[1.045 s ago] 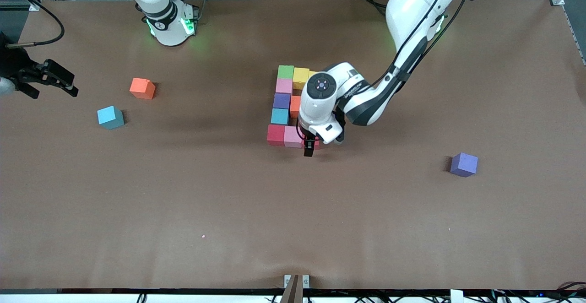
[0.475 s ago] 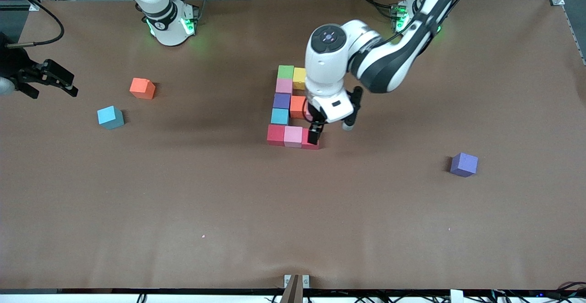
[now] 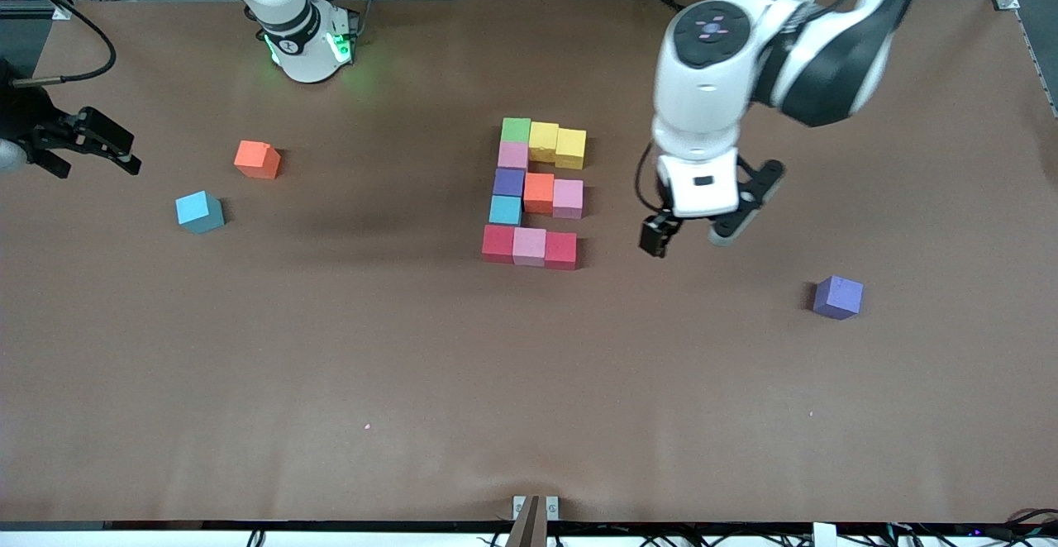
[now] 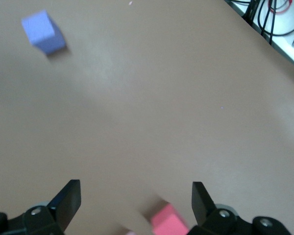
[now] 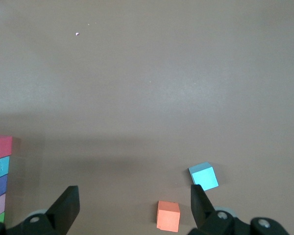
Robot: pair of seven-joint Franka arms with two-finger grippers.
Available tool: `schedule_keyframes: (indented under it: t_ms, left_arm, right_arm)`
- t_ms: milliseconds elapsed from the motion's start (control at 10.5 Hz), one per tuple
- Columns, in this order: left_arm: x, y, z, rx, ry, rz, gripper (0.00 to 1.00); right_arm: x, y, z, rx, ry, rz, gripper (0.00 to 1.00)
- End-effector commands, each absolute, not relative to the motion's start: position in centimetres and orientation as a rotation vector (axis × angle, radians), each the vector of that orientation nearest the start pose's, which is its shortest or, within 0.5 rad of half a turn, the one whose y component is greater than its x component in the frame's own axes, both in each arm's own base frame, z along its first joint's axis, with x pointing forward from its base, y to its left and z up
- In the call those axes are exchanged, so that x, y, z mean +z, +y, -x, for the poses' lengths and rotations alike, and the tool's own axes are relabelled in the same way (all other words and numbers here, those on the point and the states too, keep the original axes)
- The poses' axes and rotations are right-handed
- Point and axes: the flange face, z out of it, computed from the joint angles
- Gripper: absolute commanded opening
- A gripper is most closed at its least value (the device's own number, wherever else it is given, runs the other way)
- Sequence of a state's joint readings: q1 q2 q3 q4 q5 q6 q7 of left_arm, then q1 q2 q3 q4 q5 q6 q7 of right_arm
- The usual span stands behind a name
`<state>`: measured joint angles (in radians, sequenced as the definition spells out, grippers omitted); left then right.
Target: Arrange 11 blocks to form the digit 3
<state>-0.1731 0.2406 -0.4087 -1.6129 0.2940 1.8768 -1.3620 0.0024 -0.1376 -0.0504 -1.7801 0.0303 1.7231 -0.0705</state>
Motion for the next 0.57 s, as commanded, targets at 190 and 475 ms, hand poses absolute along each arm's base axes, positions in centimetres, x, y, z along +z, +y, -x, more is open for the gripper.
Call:
schedule_keyframes:
  t_ms: [190, 475]
  left_arm:
    - [54.6, -21.2, -56.6, -0.142, -0.456, 3.023, 1.0]
    - [57.6, -13.1, -56.4, -0.072, -0.148, 3.037, 1.0]
  right_arm:
    - [61.6, -2.7, -51.8, -0.132, -0.033, 3.106, 1.0]
    - [61.6, -2.7, -51.8, -0.132, -0.031, 3.106, 1.0]
